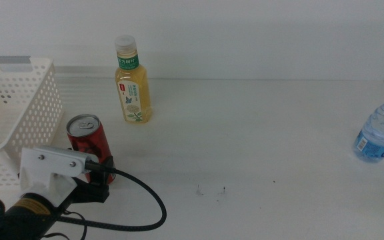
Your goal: Use arms to grab the bottles and put them into the dustbin to the left of the table.
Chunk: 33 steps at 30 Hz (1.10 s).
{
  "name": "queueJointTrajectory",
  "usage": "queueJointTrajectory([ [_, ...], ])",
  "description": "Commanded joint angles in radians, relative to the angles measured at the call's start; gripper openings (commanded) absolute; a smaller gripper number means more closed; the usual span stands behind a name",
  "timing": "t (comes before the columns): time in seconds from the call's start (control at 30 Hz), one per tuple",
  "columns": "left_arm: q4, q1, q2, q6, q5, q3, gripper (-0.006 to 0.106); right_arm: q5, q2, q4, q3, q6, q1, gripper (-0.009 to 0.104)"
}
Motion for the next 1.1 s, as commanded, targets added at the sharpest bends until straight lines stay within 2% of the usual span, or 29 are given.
queueJointTrajectory([
  [0.0, -0.008, -0.002, 0.016, -0.011, -0.009, -0.015, 0.094, -0.012, -0.004, -0.002, 0.003, -0.004, -0.008, 0.081],
  [0.23, -0.041, -0.002, 0.056, -0.002, -0.006, -0.055, 0.094, -0.012, -0.004, -0.002, 0.003, -0.004, -0.008, 0.081],
  [0.9, -0.041, -0.002, 0.178, 0.0, -0.008, -0.172, 0.094, -0.012, -0.004, -0.002, 0.003, -0.004, -0.008, 0.081],
  [0.97, -0.041, -0.002, 0.178, 0.0, -0.006, -0.172, 0.092, -0.012, -0.004, -0.002, 0.003, -0.004, -0.008, 0.081],
  [1.07, -0.018, -0.002, 0.178, 0.0, -0.006, -0.172, 0.081, -0.012, -0.004, -0.002, 0.003, -0.004, -0.008, 0.081],
])
